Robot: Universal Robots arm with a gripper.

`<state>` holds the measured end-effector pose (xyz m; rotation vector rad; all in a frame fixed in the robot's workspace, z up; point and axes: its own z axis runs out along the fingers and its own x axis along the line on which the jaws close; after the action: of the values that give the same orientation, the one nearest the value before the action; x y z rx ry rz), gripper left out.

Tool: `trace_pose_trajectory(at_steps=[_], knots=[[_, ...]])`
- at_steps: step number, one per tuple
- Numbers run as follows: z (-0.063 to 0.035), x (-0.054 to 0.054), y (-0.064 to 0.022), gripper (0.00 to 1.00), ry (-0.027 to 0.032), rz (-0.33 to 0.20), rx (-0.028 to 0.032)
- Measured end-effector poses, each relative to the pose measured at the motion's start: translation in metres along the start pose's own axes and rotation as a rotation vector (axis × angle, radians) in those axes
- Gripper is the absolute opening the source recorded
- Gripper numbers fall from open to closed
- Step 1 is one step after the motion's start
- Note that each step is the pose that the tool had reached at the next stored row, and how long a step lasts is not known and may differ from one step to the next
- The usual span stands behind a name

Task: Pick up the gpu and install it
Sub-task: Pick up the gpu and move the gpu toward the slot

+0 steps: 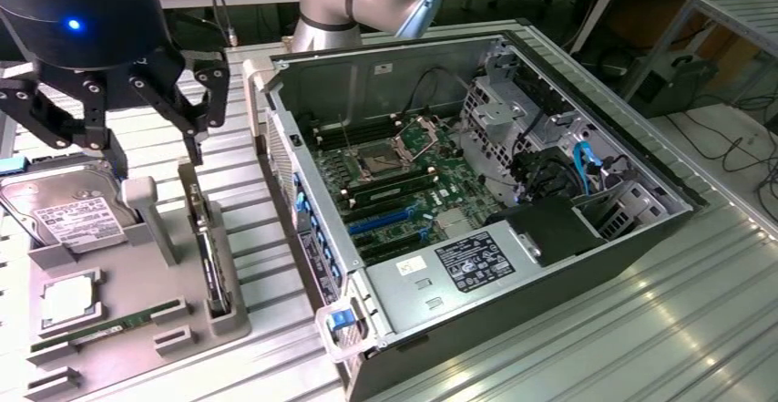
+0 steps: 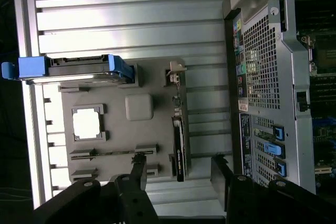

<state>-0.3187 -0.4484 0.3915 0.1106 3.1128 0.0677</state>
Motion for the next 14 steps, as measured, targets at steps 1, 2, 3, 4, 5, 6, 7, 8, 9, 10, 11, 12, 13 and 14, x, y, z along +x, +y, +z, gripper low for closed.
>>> trace_pose_trajectory(at_steps=[1,2,3,4,5,6,7,8,9,10,11,12,13,14], knots=[[0.0,0.0,0.0,0.63,0.0,0.0,0.0],[0.0,0.0,0.0,0.63,0.0,0.0,0.0],[0.0,0.0,0.0,0.69,0.0001,0.0,0.0001],[0.0001,0.0,0.0002,0.76,0.0008,-0.001,-0.0001],[0.0003,0.0,0.0003,0.76,0.002,-0.004,-0.0001],[0.0003,0.0,0.0004,0.76,0.0045,-0.01,0.0021],[0.0005,0.0001,0.0004,0.76,0.0071,-0.022,0.0088],[0.0009,0.0001,0.0004,0.76,0.0082,-0.031,0.0139],[0.0016,0.0001,0.0003,0.76,0.0091,-0.038,0.0181],[0.0029,-0.0001,0.0002,0.76,0.0098,-0.042,0.0207],[0.0036,-0.0009,0.0003,0.76,0.0102,-0.045,0.0217],[0.0044,-0.0021,0.0004,0.76,0.0106,-0.052,0.0218],[0.0053,-0.0028,0.0004,0.76,0.0109,-0.064,0.0214],[0.0061,-0.0031,0.0004,0.76,0.0111,-0.073,0.0212]])
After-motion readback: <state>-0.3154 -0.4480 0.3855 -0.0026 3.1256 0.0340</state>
